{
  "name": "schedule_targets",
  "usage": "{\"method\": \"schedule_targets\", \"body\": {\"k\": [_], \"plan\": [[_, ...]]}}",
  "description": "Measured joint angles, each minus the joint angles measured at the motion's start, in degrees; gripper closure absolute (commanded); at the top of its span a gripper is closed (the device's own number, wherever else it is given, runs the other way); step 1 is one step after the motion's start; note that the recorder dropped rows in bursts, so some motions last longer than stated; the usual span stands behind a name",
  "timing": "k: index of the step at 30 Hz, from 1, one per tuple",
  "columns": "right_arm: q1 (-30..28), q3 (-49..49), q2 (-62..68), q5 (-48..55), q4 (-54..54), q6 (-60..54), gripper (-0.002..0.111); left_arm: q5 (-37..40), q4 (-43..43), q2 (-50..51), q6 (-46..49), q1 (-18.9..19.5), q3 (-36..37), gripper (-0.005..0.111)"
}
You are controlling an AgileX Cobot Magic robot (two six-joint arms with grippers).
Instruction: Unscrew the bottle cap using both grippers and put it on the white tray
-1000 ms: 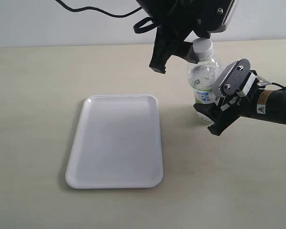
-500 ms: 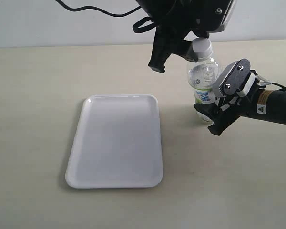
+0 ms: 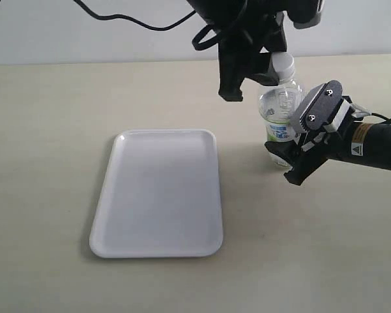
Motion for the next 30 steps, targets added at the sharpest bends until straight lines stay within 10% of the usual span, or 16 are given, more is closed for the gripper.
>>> {"method": "schedule_targets", "body": {"k": [7,30], "plan": [[0.0,0.0,0.0,0.0,0.0,1.0,0.108,-0.7,0.0,0.0,-15.3,0.0,0.0,0.107],[0.0,0.0,0.0,0.1,0.4,1.1,0.108,-0.9,-0.1,0.0,-16.2,0.0,0.0,0.107]]}}
